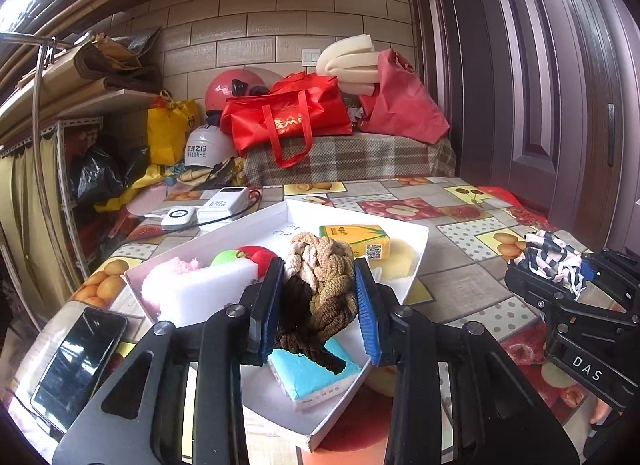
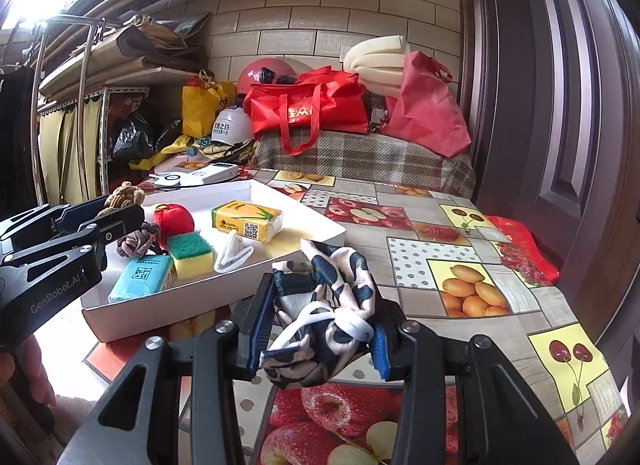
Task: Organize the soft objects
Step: 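Carry the rope toy with the left tool while the right tool carries the cloth over the box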
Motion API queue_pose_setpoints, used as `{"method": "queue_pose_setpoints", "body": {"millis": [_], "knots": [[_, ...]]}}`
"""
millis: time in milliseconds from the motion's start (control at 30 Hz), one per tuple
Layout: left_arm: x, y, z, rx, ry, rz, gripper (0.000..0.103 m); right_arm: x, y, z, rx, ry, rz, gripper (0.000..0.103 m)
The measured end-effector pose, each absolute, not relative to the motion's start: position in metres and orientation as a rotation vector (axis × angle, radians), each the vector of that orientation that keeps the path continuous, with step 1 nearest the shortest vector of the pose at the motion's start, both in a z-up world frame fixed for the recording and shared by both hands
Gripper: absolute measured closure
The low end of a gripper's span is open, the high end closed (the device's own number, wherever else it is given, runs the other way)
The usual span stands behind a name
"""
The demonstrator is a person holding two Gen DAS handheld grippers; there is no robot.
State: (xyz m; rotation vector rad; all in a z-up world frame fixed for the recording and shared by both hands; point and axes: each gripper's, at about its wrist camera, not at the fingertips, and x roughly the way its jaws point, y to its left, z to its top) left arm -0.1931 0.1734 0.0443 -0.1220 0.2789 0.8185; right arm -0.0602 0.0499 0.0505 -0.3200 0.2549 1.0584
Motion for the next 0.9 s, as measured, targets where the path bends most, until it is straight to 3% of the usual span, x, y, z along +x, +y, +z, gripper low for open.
{"method": "queue_pose_setpoints", "body": {"millis": [900], "knots": [[-0.22, 0.248, 0.041, -0.171, 0.277, 0.948, 0.069, -0.087, 0.136, 0.047, -0.333, 0.3, 1.186, 0.061]]}}
